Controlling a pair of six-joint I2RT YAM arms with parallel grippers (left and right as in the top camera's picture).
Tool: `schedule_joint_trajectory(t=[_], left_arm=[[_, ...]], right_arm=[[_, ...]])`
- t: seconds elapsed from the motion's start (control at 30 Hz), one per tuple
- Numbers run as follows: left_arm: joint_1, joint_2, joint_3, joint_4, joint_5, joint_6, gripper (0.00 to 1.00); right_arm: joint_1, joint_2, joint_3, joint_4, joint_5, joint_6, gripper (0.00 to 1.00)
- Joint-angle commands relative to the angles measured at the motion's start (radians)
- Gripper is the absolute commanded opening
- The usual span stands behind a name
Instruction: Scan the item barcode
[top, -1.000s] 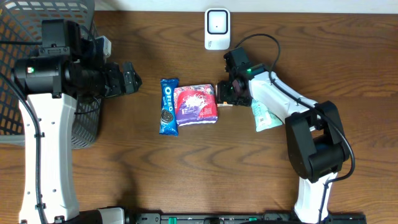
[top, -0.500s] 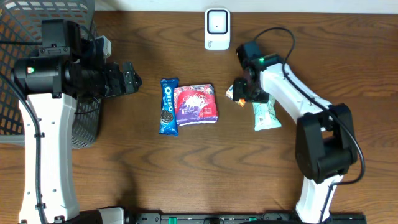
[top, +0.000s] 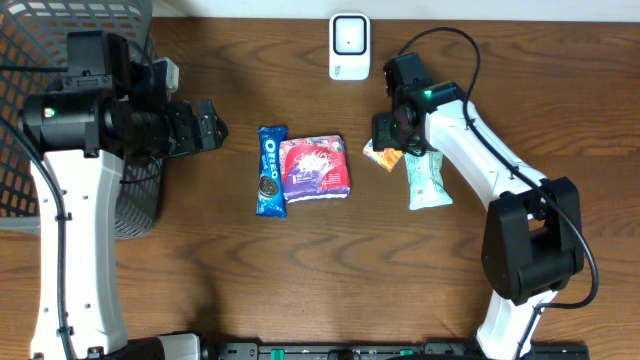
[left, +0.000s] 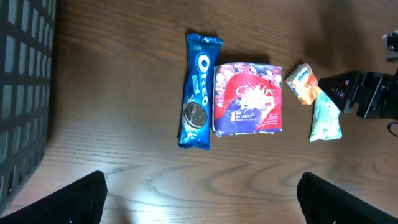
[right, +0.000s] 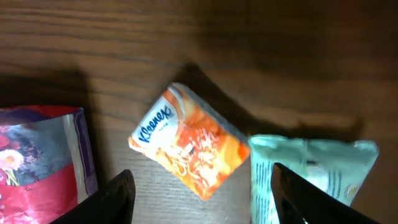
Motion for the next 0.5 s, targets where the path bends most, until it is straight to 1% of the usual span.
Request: schedule_joint_trajectory(t=[0.0, 0.13, 0.4, 0.47], left_arm=[[-0.002, 0.004, 0.003, -0.002, -0.006, 0.013, 0.98], [-0.002, 0.004, 0.003, -0.002, -0.006, 0.013, 0.98], [-0.002, 0.004, 0.003, -0.002, -0.006, 0.013, 0.98], [-0.002, 0.004, 0.003, -0.002, -0.006, 0.013, 0.98]], right_arm=[[0.000, 0.005, 0.010, 0.003, -0.005, -0.137, 0.65], [0.000, 0.019, 0.010, 0.001, -0.006, -0.175, 0.64], [-0.001, 0.084, 0.010, 0.013, -0.032, -0.175, 0.65], [-0.007, 0.104, 0.010, 0.022, -0.072, -0.174, 0.64]])
